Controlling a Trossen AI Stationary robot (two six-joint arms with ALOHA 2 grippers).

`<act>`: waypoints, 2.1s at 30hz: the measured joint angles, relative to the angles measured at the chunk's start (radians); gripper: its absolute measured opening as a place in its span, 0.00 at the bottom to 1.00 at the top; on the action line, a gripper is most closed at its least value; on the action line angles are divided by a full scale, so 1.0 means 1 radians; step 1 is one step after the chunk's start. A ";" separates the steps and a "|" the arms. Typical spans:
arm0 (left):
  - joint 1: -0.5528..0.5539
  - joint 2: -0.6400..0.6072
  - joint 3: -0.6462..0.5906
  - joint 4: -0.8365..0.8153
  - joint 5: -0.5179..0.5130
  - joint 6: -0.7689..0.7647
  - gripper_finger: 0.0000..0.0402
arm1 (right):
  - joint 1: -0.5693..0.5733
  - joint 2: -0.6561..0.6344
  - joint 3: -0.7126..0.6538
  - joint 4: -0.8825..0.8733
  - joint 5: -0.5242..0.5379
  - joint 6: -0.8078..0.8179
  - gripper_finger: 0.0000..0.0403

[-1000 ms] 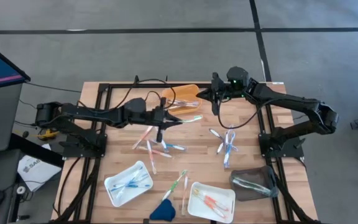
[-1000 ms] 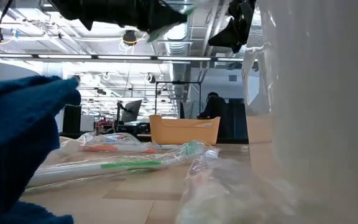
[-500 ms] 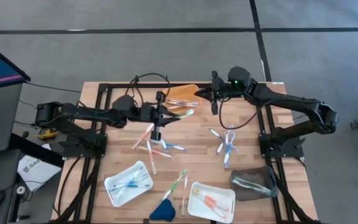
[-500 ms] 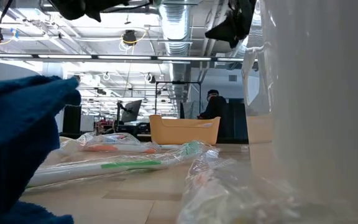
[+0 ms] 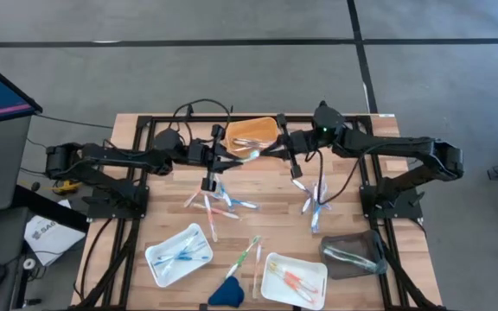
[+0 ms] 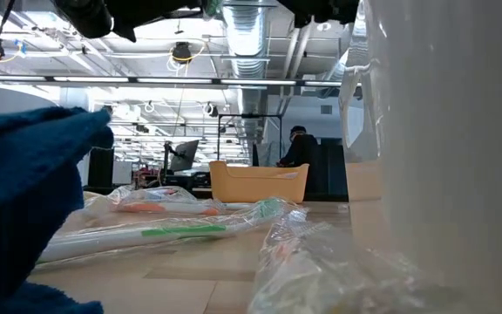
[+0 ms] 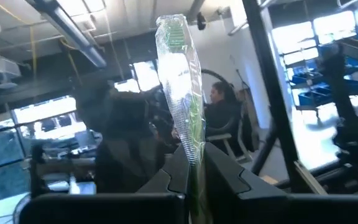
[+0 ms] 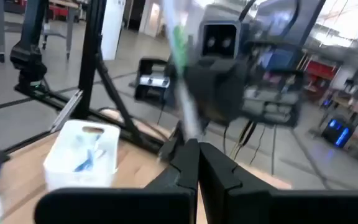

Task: Pick & Place Toothbrushes
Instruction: Put the green toothbrush into the black bin

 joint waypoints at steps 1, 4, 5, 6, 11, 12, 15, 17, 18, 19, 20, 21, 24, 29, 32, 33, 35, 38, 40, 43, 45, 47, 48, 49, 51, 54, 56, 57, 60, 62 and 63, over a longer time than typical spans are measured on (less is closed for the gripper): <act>0.003 -0.008 -0.008 0.000 0.002 0.001 0.04 | 0.002 0.003 0.001 0.009 0.001 -0.008 0.00; 0.014 -0.042 -0.032 0.008 0.009 0.004 0.04 | -0.004 0.004 0.000 0.007 0.001 -0.012 0.00; 0.019 -0.049 -0.039 0.007 0.008 0.004 0.04 | -0.005 0.003 0.000 0.007 0.001 -0.011 0.00; 0.021 -0.050 -0.042 0.007 0.007 0.003 0.04 | -0.005 0.003 0.000 0.006 0.001 -0.012 0.00; 0.018 -0.032 -0.045 0.016 0.006 0.027 0.04 | 0.000 0.003 0.000 0.005 0.001 -0.012 0.00; 0.014 -0.024 -0.045 0.023 0.006 0.027 0.04 | 0.006 0.003 0.000 0.004 0.001 -0.016 0.00; 0.007 -0.005 -0.045 0.082 0.019 0.025 0.04 | 0.024 0.015 0.001 0.001 0.001 -0.038 0.00; 0.003 0.002 -0.048 0.129 0.046 0.009 0.04 | 0.039 0.036 0.001 -0.002 0.001 -0.054 0.00; 0.002 0.007 -0.049 0.146 0.060 0.002 0.04 | 0.047 0.050 0.001 0.004 0.001 -0.067 0.00; 0.002 0.011 -0.049 0.157 0.068 -0.006 0.04 | 0.056 0.064 0.001 0.019 0.001 -0.079 0.00; 0.002 0.012 -0.050 0.157 0.071 -0.015 0.04 | 0.063 0.077 0.001 0.035 0.001 -0.088 0.00; 0.002 0.012 -0.051 0.159 0.071 -0.019 0.04 | 0.069 0.090 0.001 0.057 0.001 -0.093 0.00; 0.002 0.012 -0.051 0.163 0.072 -0.019 0.04 | 0.078 0.109 0.001 0.105 0.004 -0.092 0.01; 0.006 0.012 -0.051 0.146 0.072 -0.018 0.04 | 0.076 0.109 0.002 0.120 0.004 -0.090 0.10; 0.022 0.012 -0.051 0.127 0.069 -0.019 0.04 | 0.077 0.108 0.002 0.132 0.004 -0.084 0.18; 0.027 0.012 -0.051 0.124 0.066 -0.022 0.04 | 0.077 0.108 0.002 0.145 0.004 -0.068 0.21; 0.032 0.013 -0.051 0.117 0.060 -0.022 0.04 | 0.077 0.107 0.002 0.181 0.004 -0.033 0.25; 0.030 0.031 -0.050 0.119 0.058 -0.019 0.04 | 0.077 0.107 0.002 0.216 0.004 -0.001 0.31; 0.026 0.049 -0.046 0.132 0.053 -0.018 0.04 | 0.076 0.107 0.001 0.242 0.005 0.019 0.34; 0.026 0.077 -0.033 0.130 0.050 -0.018 0.04 | 0.076 0.107 0.001 0.265 0.005 0.042 0.38; 0.026 0.097 -0.021 0.132 0.049 -0.019 0.04 | 0.079 0.107 0.001 0.269 0.004 0.043 0.40; 0.026 0.109 -0.016 0.129 0.042 -0.021 0.04 | 0.084 0.107 0.001 0.267 0.004 0.043 0.41; 0.026 0.117 -0.011 0.133 0.027 -0.020 0.04 | 0.084 0.107 0.001 0.266 0.004 0.043 0.42; 0.026 0.120 -0.009 0.131 0.010 -0.018 0.04 | 0.087 0.107 0.001 0.267 0.004 0.043 0.42; 0.026 0.120 -0.010 0.128 -0.011 -0.017 0.04 | 0.091 0.107 0.001 0.266 0.004 0.043 0.43; 0.026 0.120 -0.010 0.119 -0.029 0.003 0.04 | 0.097 0.107 0.001 0.267 0.005 0.043 0.44; 0.026 0.120 -0.010 0.117 -0.040 0.007 0.04 | 0.097 0.107 0.001 0.267 0.005 0.043 0.43; 0.026 0.120 -0.010 0.117 -0.041 0.007 0.04 | 0.097 0.107 0.001 0.267 0.005 0.043 0.43; 0.026 0.130 -0.010 0.113 -0.069 0.011 0.04 | 0.097 0.107 0.001 0.278 0.005 0.049 0.42; 0.026 0.133 -0.010 0.116 -0.087 0.015 0.04 | 0.097 0.107 0.001 0.296 0.009 0.068 0.41; 0.026 0.138 -0.010 0.124 -0.097 0.025 0.04 | 0.097 0.108 0.001 0.305 0.009 0.077 0.41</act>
